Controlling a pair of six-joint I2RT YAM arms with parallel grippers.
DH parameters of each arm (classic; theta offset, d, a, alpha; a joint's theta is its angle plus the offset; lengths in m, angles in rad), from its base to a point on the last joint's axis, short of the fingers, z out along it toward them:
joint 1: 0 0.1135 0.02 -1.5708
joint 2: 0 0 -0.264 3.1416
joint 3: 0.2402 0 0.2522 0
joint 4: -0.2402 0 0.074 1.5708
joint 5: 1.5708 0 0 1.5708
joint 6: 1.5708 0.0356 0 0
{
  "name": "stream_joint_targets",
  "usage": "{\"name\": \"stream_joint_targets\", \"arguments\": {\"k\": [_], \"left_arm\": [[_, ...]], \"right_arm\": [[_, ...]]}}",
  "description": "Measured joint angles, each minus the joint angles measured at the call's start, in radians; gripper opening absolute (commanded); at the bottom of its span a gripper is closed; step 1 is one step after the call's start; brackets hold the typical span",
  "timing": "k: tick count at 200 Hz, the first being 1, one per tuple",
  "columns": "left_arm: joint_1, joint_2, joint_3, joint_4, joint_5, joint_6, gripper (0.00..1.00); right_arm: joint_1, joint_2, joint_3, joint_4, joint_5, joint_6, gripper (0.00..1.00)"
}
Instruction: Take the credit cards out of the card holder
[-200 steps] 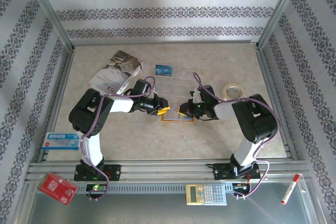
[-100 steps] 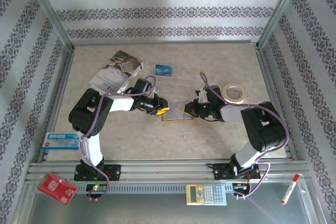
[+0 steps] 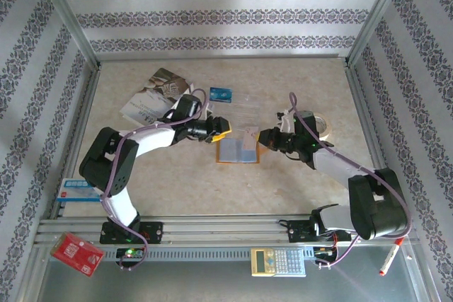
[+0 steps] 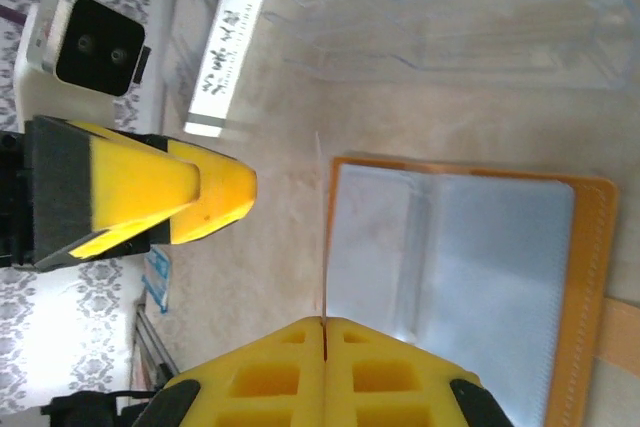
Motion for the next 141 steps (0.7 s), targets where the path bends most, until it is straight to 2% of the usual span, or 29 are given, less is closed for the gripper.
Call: {"name": "stream_joint_targets", "arguments": {"k": [28,45,73,116,141], "left_arm": [[-0.013,-0.003,0.01,0.095,0.026,-0.042,0.66],[-0.025,0.004,0.021,0.127,0.047,-0.063,0.66],[-0.031,0.03,0.044,0.192,0.082,-0.102,0.57],[-0.033,0.032,0.044,0.254,0.121,-0.135,0.35],[-0.032,0.024,0.044,0.27,0.127,-0.142,0.26]], "right_arm": [[0.0,-0.001,0.045,0.034,-0.059,0.028,0.0],[0.0,-0.001,0.061,0.069,-0.097,0.052,0.0],[0.0,-0.002,0.066,0.112,-0.148,0.092,0.0],[0.0,-0.001,0.066,0.171,-0.183,0.151,0.0],[0.0,0.011,0.065,0.196,-0.189,0.181,0.0]]}}
